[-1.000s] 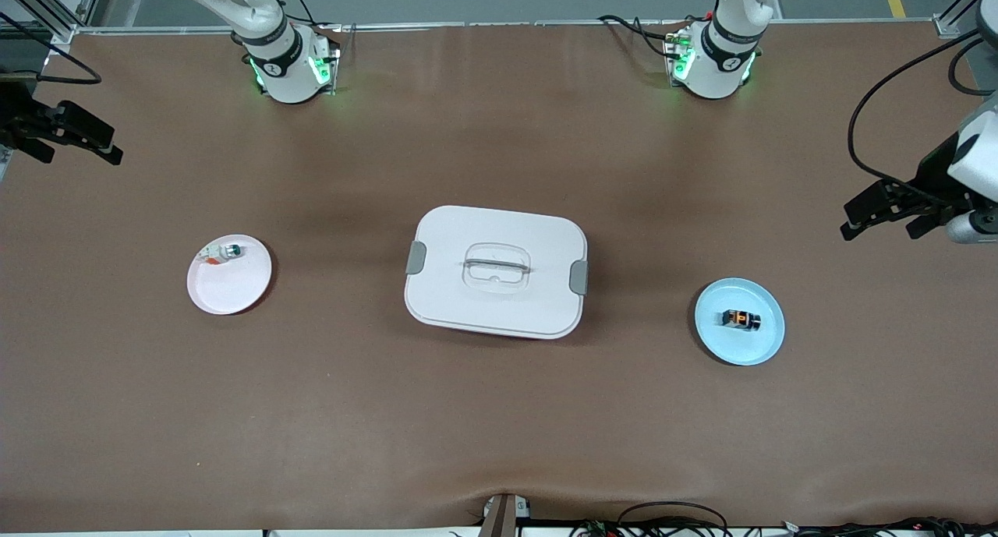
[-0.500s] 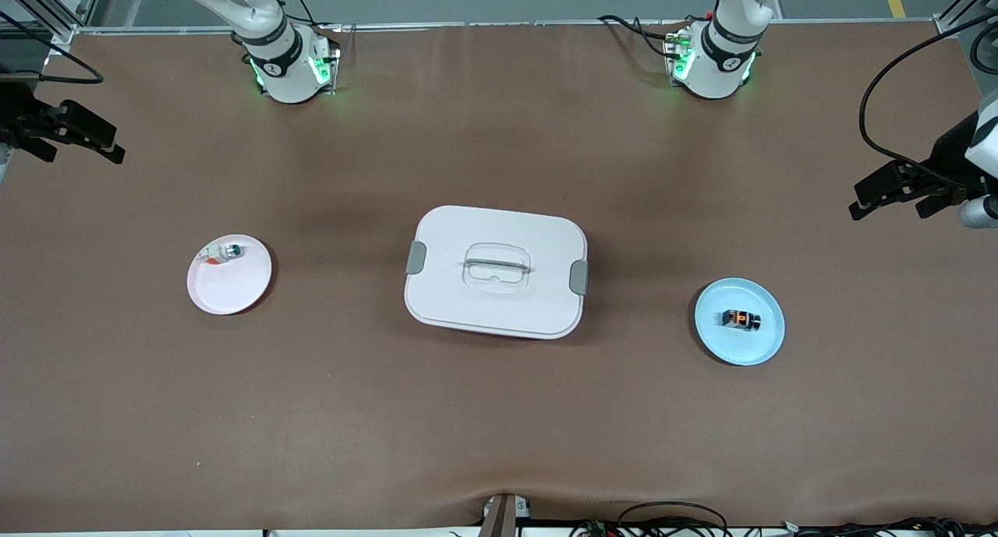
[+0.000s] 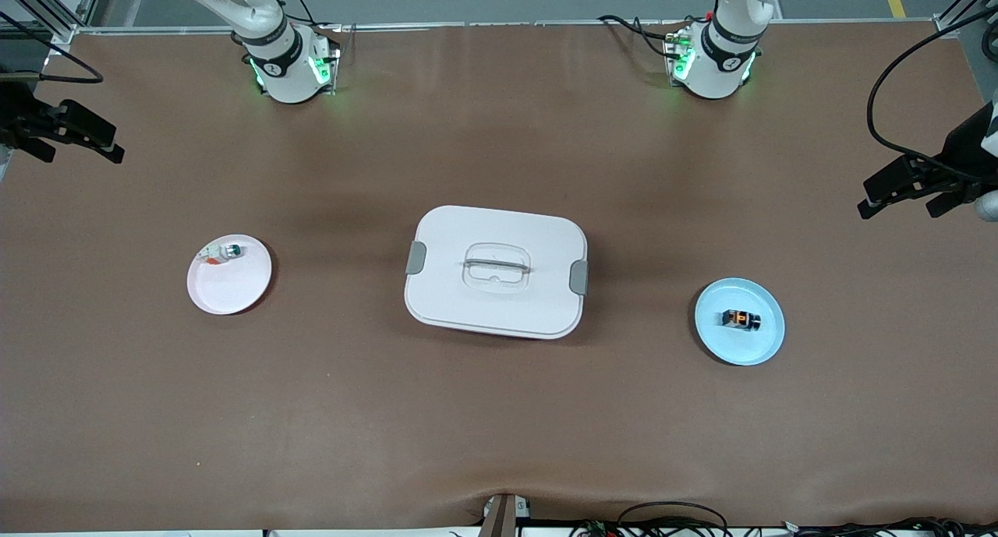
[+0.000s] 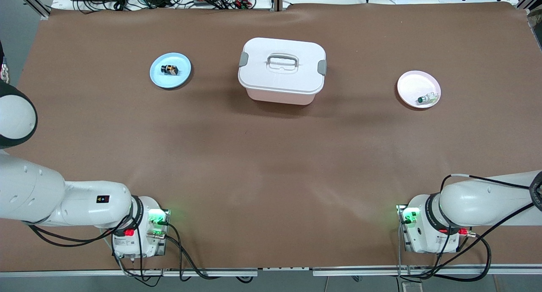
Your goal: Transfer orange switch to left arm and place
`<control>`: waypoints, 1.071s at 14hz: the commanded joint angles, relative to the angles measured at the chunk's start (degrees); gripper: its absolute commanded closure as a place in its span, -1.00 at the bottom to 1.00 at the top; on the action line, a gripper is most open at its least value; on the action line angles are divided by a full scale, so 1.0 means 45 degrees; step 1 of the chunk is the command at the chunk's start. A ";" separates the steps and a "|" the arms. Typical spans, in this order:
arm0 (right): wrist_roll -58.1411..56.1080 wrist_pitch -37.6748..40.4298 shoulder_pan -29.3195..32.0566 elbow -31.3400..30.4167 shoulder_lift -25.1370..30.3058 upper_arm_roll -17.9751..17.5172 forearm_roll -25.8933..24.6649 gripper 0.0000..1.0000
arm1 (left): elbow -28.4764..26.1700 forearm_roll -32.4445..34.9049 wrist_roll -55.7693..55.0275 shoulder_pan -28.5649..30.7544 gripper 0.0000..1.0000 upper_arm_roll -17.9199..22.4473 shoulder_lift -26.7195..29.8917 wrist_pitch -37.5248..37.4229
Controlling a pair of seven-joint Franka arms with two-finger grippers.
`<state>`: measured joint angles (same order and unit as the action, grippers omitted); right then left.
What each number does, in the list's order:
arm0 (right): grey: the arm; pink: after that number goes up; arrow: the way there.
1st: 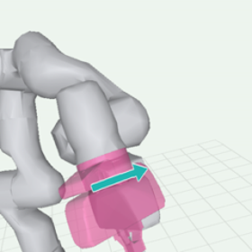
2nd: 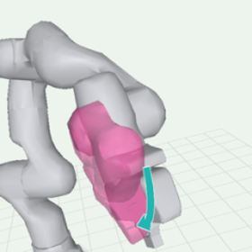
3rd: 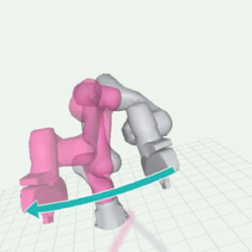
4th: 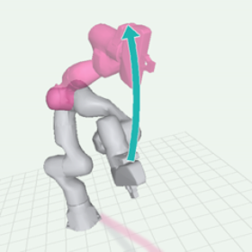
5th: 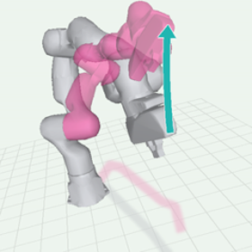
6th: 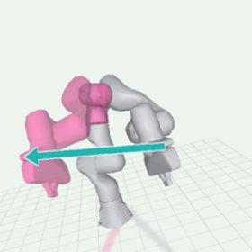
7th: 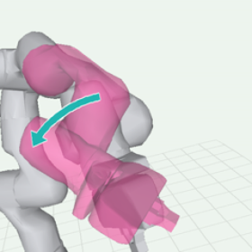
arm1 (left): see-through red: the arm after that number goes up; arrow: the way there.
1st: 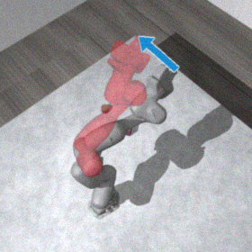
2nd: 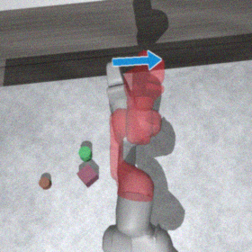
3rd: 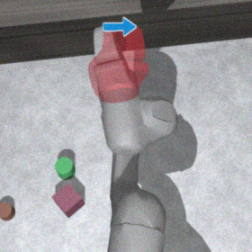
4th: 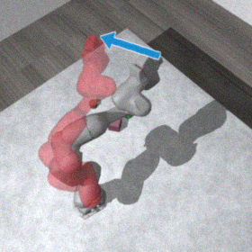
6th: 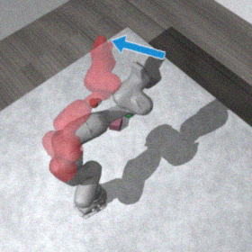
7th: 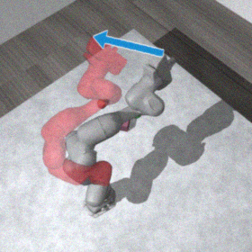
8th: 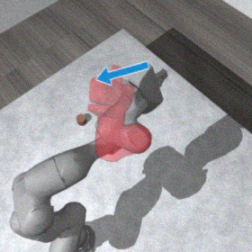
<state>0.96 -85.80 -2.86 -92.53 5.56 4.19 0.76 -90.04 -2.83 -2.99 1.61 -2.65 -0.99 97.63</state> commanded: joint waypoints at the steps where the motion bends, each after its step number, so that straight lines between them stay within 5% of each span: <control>1: -0.0194 -0.0034 0.0088 -0.0161 0.0228 -0.0092 -0.0267 -1.00 | 0.0146 0.0415 0.0079 0.0169 -1.00 -0.0289 0.0083 -0.0561; 15: -0.0214 -0.0133 0.0069 -0.0044 0.0228 -0.0112 -0.0287 -1.00 | 0.0342 0.0591 0.0176 0.0071 -1.00 -0.0348 0.0024 -0.1110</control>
<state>0.58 -86.21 -2.86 -92.47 5.58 4.19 0.56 -89.53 -1.20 -2.94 1.59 -3.66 -0.99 94.01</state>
